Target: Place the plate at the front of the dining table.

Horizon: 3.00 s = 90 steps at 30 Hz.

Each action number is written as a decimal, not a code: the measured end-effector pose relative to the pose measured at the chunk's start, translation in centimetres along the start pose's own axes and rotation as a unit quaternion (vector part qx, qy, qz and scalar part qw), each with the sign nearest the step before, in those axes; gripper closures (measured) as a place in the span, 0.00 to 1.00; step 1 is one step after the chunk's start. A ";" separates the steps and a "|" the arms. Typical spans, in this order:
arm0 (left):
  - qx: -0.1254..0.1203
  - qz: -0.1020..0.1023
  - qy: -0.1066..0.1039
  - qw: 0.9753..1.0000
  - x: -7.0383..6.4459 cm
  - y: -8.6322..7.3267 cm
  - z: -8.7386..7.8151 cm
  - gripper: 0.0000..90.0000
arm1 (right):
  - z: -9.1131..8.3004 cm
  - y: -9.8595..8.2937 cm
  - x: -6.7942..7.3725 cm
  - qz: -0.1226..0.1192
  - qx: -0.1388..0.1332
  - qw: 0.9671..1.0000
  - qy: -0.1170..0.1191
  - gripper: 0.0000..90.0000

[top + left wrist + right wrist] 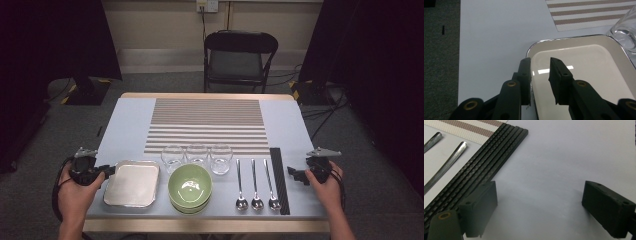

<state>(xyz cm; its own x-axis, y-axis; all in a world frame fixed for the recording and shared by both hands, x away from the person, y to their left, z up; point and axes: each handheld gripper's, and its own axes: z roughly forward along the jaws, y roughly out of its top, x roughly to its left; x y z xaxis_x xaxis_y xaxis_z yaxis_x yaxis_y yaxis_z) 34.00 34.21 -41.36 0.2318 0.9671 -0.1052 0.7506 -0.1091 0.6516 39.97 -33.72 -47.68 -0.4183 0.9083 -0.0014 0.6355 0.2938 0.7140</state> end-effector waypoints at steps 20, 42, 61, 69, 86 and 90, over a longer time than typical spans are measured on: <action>0.052 -0.034 0.000 0.998 0.6 0.2 0.5 0.90 | 0.0 0.0 0.0 -0.001 0.000 1.000 -0.001 0.13; 0.067 -0.041 0.002 0.997 0.9 0.1 1.2 0.96 | 0.0 0.0 0.0 -0.002 0.000 1.000 -0.001 0.13; 0.077 -0.063 -0.007 0.995 1.2 0.3 1.7 0.97 | 0.0 0.0 0.0 -0.002 0.000 1.000 -0.001 0.13; 0.082 -0.077 -0.010 0.994 1.4 0.4 1.7 0.97 | 0.0 0.0 0.0 -0.001 -0.001 1.000 -0.002 0.13; 0.072 -0.098 -0.026 0.992 1.7 0.6 1.4 1.00 | 0.0 0.0 0.0 -0.002 0.000 1.000 -0.001 0.13; 0.073 -0.089 -0.014 0.993 1.6 0.6 1.3 1.00 | 0.0 0.0 0.1 -0.001 0.000 1.000 -0.002 0.13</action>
<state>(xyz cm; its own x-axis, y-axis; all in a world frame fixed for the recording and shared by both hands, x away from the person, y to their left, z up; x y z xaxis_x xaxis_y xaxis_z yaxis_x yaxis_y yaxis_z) 35.67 35.34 -42.10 0.1021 0.9676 -0.2309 0.8625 0.0296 0.5053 39.92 -33.68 -47.68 -0.4177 0.9086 -0.0055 0.6340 0.2958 0.7146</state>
